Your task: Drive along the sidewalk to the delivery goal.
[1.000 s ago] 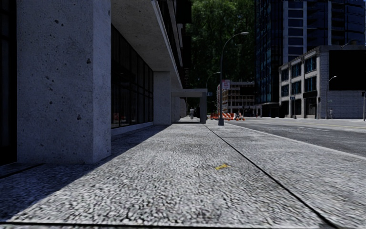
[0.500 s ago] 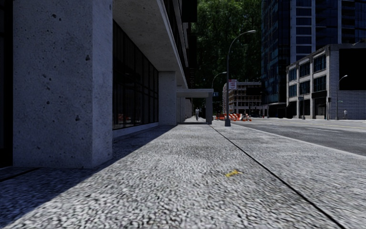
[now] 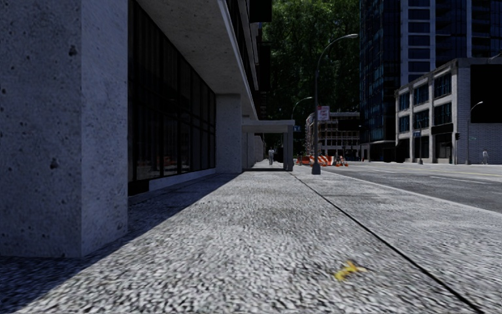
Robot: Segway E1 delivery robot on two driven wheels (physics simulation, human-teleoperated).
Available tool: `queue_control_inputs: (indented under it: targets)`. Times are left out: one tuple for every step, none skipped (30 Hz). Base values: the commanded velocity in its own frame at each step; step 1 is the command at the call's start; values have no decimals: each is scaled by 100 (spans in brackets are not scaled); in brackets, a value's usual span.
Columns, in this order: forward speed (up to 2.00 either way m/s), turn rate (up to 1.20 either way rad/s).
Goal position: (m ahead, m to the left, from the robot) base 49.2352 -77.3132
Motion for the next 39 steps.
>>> queue_control_inputs:
  targets:
    - [168,0]
    - [168,0]
    - [168,0]
    - [168,0]
    - [168,0]
    - [168,0]
    - [168,0]
    - [168,0]
    - [168,0]
    - [168,0]
    - [168,0]
    - [168,0]
    - [168,0]
    - [168,0]
    - [168,0]
    - [168,0]
    - [168,0]
    - [168,0]
    - [168,0]
    - [168,0]
    - [168,0]
    - [168,0]
    - [168,0]
    - [168,0]
    - [168,0]
    - [168,0]
    - [168,0]
    - [168,0]
    - [168,0]
    - [168,0]
    - [168,0]
    - [168,0]
    - [168,0]
    - [168,0]
    - [168,0]
    - [168,0]
    - [168,0]
    - [168,0]
    - [168,0]
